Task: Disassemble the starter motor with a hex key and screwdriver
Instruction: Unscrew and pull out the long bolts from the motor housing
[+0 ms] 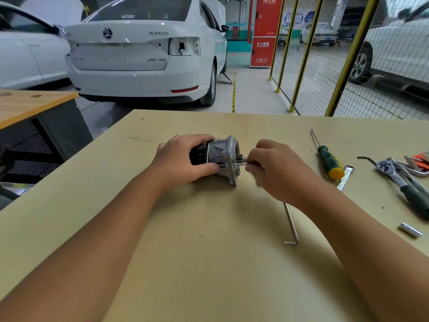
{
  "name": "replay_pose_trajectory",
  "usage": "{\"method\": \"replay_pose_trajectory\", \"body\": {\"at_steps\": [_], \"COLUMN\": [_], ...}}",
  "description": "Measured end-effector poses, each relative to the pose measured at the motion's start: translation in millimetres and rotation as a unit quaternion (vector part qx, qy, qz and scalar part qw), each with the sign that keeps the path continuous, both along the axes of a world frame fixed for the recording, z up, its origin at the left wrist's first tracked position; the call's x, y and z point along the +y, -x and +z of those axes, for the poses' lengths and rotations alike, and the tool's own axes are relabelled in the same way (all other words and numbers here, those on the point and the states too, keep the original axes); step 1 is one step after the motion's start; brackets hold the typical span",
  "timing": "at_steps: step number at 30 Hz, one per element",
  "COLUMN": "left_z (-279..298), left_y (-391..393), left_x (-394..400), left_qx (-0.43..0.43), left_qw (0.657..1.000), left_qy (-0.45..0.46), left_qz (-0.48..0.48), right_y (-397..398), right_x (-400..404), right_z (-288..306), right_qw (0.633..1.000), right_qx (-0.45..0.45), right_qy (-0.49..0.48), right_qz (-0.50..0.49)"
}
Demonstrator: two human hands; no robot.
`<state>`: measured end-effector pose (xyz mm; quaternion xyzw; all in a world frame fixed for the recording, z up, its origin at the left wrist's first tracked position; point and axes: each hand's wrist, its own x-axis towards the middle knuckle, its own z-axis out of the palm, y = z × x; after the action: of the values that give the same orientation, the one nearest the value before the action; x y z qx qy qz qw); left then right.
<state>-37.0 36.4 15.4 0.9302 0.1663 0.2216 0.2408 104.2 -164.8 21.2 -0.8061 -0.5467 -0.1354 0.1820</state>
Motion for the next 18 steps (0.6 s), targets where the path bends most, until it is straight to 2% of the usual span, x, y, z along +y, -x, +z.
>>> {"method": "replay_pose_trajectory", "body": {"at_steps": [2,4,11,15,18], "left_z": [0.6,0.9,-2.2,1.2,-0.2], "left_y": [-0.4,0.6,-0.5,0.2,-0.3], "left_x": [0.3,1.0,1.9,-1.5,1.2], "left_qx": [0.007,0.017,-0.012,0.0,0.001], "left_qw": [1.0,1.0,1.0,1.0,1.0], "left_qy": [-0.004,-0.004,-0.008,-0.002,-0.001], "left_qz": [-0.001,-0.003,0.0,0.006,0.004], "right_y": [1.7,4.9,3.0,4.7,10.1], "right_x": [0.9,2.1,2.0,3.2,5.4], "right_z": [-1.2,0.8,2.2,3.9,-1.1], "right_qw": [0.996,0.992,1.0,1.0,0.989], "right_qx": [-0.077,-0.107,-0.005,-0.017,-0.112], "right_qy": [0.002,-0.006,0.023,0.01,0.011], "right_qz": [-0.037,-0.068,0.006,-0.022,-0.094]}}
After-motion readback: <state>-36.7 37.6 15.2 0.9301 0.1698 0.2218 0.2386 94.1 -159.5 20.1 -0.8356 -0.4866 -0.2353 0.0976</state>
